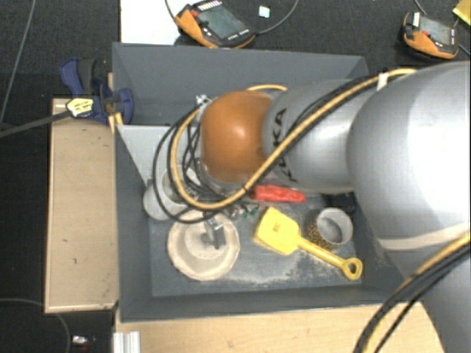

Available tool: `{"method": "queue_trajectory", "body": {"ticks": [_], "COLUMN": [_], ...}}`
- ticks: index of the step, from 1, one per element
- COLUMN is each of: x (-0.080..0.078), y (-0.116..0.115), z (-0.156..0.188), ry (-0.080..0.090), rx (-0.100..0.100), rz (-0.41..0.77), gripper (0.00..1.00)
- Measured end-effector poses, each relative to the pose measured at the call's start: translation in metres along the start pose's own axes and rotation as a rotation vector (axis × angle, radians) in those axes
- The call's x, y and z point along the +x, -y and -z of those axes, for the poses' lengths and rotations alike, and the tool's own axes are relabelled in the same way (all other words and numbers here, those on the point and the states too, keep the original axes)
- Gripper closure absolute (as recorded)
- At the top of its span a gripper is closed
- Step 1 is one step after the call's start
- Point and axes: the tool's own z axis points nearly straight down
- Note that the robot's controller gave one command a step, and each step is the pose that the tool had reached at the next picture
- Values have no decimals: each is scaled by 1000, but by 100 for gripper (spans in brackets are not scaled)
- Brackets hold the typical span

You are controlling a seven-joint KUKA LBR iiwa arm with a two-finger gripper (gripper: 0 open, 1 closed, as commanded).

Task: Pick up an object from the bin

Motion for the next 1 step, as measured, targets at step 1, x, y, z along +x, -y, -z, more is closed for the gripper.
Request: {"method": "queue_trajectory", "body": {"ticks": [1], "x": [-19], "y": [-1], "z": [-4], "ry": [12], "rx": [-3], "rz": [-21], "gripper": [100]}}
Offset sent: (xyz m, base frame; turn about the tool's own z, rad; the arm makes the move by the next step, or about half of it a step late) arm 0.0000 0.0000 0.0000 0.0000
